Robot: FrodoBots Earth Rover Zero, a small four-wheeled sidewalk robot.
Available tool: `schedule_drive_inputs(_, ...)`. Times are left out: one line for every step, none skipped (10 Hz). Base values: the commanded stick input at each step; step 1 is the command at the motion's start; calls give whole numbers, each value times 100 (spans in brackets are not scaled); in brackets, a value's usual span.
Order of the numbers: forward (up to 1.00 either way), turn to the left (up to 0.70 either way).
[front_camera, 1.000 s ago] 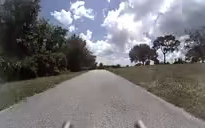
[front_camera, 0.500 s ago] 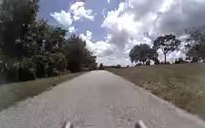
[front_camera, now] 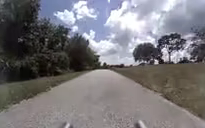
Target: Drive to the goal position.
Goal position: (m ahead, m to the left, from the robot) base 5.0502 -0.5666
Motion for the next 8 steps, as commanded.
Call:
schedule_drive_inputs(50,0)
schedule_drive_inputs(50,0)
schedule_drive_inputs(50,0)
schedule_drive_inputs(50,0)
schedule_drive_inputs(50,0)
schedule_drive_inputs(50,0)
schedule_drive_inputs(50,0)
schedule_drive_inputs(50,0)
